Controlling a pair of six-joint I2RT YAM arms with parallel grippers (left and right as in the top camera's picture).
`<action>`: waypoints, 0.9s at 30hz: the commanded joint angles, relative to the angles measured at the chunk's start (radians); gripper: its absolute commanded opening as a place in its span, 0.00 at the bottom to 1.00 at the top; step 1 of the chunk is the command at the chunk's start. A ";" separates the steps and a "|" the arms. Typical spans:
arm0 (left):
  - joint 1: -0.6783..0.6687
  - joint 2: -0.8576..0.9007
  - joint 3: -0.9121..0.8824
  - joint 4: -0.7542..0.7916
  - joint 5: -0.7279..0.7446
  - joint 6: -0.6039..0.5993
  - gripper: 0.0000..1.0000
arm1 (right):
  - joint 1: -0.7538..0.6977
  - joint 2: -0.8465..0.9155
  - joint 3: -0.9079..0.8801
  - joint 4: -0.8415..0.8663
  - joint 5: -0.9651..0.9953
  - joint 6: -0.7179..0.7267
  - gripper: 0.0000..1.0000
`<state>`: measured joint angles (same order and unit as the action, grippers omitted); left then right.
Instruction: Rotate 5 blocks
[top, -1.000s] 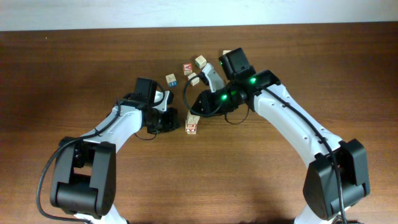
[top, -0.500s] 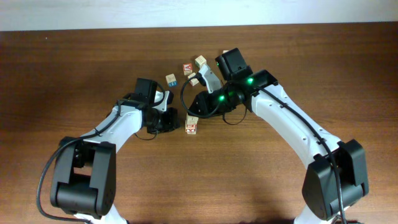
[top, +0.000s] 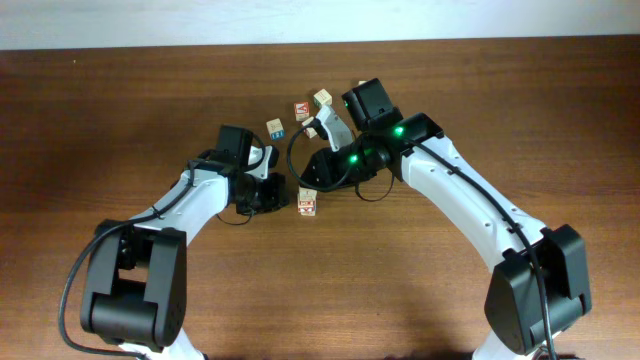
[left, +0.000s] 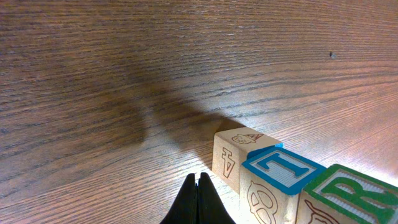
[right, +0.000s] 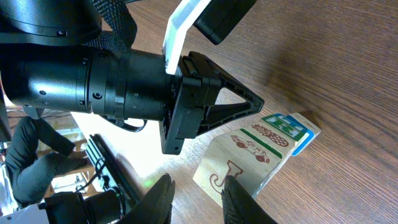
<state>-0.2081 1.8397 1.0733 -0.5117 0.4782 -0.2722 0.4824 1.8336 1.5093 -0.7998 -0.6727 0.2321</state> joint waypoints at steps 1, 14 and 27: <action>0.002 -0.026 0.010 -0.001 -0.008 0.011 0.00 | 0.025 0.029 0.023 -0.005 0.037 -0.015 0.29; 0.002 -0.026 0.010 0.000 -0.008 0.011 0.00 | 0.029 0.029 0.037 -0.006 0.038 -0.015 0.29; 0.002 -0.026 0.010 -0.001 -0.010 0.012 0.00 | 0.027 0.029 0.097 -0.050 0.038 -0.018 0.29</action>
<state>-0.2081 1.8397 1.0733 -0.5117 0.4778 -0.2722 0.5037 1.8523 1.5749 -0.8459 -0.6464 0.2279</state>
